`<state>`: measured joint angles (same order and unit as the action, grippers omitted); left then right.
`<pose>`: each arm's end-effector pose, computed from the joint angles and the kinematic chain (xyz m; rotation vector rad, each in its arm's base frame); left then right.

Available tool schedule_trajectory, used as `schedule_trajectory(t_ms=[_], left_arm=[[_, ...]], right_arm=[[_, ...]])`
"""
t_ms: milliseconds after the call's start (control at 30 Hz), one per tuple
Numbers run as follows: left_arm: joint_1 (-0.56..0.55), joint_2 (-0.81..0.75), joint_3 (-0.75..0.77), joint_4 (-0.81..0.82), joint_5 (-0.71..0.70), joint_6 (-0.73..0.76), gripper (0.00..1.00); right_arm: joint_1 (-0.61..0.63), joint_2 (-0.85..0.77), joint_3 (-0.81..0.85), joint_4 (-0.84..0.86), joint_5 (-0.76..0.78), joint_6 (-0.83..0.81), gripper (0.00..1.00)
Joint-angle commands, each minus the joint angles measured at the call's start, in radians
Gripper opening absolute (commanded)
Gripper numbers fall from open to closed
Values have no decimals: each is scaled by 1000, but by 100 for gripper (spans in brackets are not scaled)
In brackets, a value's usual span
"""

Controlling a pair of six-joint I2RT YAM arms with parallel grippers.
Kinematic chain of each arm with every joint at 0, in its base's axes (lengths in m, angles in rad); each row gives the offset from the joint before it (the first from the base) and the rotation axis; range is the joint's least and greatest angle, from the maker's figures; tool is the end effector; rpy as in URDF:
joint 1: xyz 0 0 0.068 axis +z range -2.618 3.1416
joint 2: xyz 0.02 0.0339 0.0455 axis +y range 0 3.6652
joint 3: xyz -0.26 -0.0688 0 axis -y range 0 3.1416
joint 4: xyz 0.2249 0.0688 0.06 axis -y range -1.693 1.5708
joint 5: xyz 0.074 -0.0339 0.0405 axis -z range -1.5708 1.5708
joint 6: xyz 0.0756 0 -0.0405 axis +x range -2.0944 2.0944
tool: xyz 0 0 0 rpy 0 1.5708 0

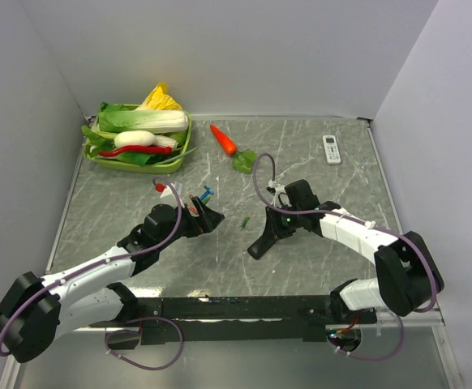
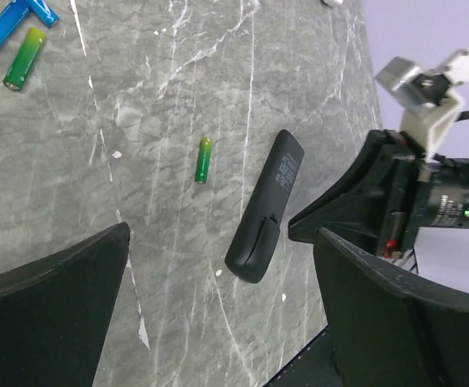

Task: Load the batteries into the remote control
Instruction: Load the battery cover into the remote control.

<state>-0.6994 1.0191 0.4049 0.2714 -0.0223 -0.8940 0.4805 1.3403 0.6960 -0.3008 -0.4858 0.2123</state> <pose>0.1870 -0.1551 0.2041 -0.2161 2.0474 -1.0216 0.2133 0.1510 0.1653 -0.5493 2.5263 0.8837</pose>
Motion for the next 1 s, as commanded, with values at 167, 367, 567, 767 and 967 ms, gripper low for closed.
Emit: schedule_trajectory(t_ms=[167,367,567,767,967], left_arm=[[5,-25,37,9,7,18,99],[6,-37,35,-1,-8,21,99],[12,-28,45,-12,-10,24,99],[43,-46,64,-63,-22,18,99],[139,-66,118,-156,5,21,99]], right_arm=[[4,115,20,19,32,81,21],[6,154,17,-50,92,116,19],[24,215,59,-152,222,110,18],[49,128,60,-110,228,107,20],[41,-67,200,-127,314,82,39]])
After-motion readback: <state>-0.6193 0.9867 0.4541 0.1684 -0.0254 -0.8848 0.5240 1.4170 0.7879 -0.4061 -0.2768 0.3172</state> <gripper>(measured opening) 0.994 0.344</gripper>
